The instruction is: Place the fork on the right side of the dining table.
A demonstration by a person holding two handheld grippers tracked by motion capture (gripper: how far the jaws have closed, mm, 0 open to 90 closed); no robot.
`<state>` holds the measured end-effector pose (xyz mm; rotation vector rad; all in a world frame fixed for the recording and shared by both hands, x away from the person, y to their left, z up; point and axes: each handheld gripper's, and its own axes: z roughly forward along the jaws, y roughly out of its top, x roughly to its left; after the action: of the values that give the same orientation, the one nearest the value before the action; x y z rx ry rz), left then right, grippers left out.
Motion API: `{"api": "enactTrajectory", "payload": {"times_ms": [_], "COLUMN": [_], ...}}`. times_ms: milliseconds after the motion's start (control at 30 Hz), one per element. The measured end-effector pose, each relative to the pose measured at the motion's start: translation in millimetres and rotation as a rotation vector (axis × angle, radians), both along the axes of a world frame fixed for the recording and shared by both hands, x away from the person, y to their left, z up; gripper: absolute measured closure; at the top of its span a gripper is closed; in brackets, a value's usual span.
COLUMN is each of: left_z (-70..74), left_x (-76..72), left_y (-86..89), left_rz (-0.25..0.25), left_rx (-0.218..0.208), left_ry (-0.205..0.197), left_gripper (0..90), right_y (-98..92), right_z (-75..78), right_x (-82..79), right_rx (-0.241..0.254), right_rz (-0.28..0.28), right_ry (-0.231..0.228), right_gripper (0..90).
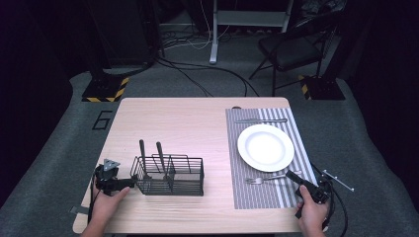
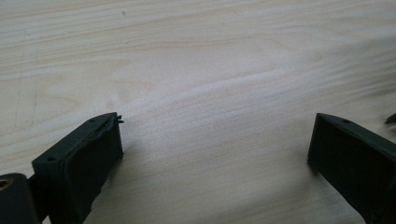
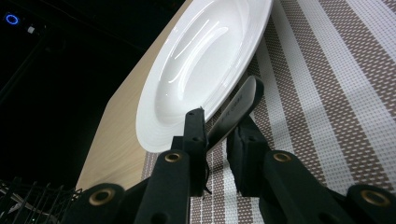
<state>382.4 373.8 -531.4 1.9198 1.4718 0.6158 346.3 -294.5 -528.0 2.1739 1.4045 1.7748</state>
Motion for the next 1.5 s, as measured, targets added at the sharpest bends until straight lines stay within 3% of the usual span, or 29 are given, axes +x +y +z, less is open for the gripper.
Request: {"api": "enactTrajectory", "payload": {"times_ms": [133,467,600,933,1167,1300,1333,1400,1500], "left_z": [0.0,0.0,0.0,0.0,0.0,0.0,0.0,0.0,0.0], "left_x": [0.0,0.0,0.0,0.0,0.0,0.0,0.0,0.0,0.0], "left_y": [0.0,0.0,0.0,0.0,0.0,0.0,0.0,0.0,0.0], "left_rz": [0.0,0.0,0.0,0.0,0.0,0.0,0.0,0.0,0.0], "left_rx": [0.0,0.0,0.0,0.0,0.0,0.0,0.0,0.0,0.0], "left_ry": [0.0,0.0,0.0,0.0,0.0,0.0,0.0,0.0,0.0], "left_gripper": [2.6,2.6,2.6,2.6,2.6,2.6,2.6,2.6,2.6], "right_y": [-0.8,-4.1,-4.7,-5.0,-1.6,-1.1,0.5,2.0,4.1], "right_z": [-0.9,-7.5,-7.6,-9.0,-5.2,-4.5,-1.7,0.6,4.9], "right_x": [0.1,0.9,0.1,-0.6,-1.2,-2.5,-3.0,-2.7,-3.6], "right_rx": [-0.011,0.017,-0.005,0.002,-0.035,-0.083,-0.131,-0.134,-0.185], "right_rz": [-0.005,-0.032,-0.041,-0.055,-0.055,-0.054,-0.06,-0.07,-0.072], "right_ry": [-0.001,0.054,0.057,0.101,0.116,0.131,0.129,0.13,0.113], "right_gripper": [76.8,74.0,71.9,70.1,62.7,59.9,57.5,56.7,55.0]}}
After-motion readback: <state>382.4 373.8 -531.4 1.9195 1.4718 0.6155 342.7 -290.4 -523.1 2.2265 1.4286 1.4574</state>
